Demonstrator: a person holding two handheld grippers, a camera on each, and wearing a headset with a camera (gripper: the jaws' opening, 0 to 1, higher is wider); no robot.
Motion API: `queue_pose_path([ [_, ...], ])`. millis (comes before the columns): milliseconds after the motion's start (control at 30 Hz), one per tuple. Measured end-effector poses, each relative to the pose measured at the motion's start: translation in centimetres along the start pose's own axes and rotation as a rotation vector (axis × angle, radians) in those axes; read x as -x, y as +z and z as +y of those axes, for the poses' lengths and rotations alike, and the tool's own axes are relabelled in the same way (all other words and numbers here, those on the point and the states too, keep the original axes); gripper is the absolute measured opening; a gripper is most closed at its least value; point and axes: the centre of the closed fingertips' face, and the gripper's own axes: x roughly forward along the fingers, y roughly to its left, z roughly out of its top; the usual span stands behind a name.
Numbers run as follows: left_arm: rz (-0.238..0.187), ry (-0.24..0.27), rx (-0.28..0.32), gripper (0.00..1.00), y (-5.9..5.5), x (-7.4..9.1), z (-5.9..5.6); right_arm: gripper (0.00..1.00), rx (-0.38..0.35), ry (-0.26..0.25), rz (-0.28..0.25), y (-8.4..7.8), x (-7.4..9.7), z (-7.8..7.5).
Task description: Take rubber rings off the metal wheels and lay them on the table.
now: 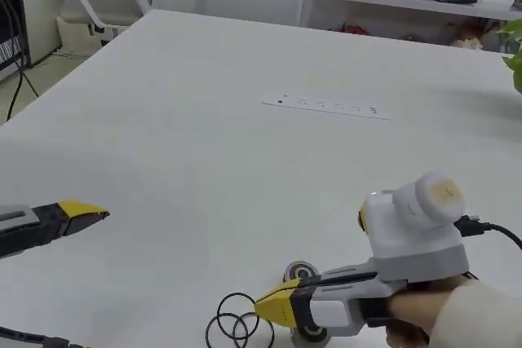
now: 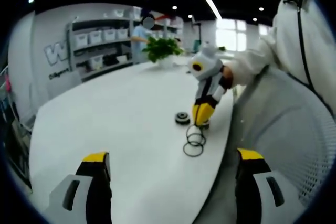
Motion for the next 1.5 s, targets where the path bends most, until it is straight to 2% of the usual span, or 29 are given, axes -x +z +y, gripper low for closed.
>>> queue_pose_path([
  [300, -0.004, 0.001, 0.021, 1.0, -0.3, 0.1, -0.2, 0.0, -0.033, -0.002, 0.014, -0.7, -0.7, -0.1],
  [567, 0.0, -0.005, 0.025, 1.0, -0.5, 0.0, -0.4, 0.0, -0.033, -0.011, 0.036, -1.3, -1.1, -0.3],
  [833, 0.0, -0.006, 0.027, 1.0, -0.5, 0.0, -0.4, 0.0, -0.041, -0.038, 0.043, -1.5, -1.2, -0.9],
  [1200, -0.005, -0.004, 0.027, 1.0, -0.3, 0.1, -0.4, 0.0, -0.025, -0.055, 0.064, -1.9, -1.4, -1.2],
  [1500, -0.006, 0.0, 0.029, 1.0, -0.2, 0.2, -0.4, 0.03, 0.024, -0.064, 0.074, -1.9, -1.4, -1.1],
])
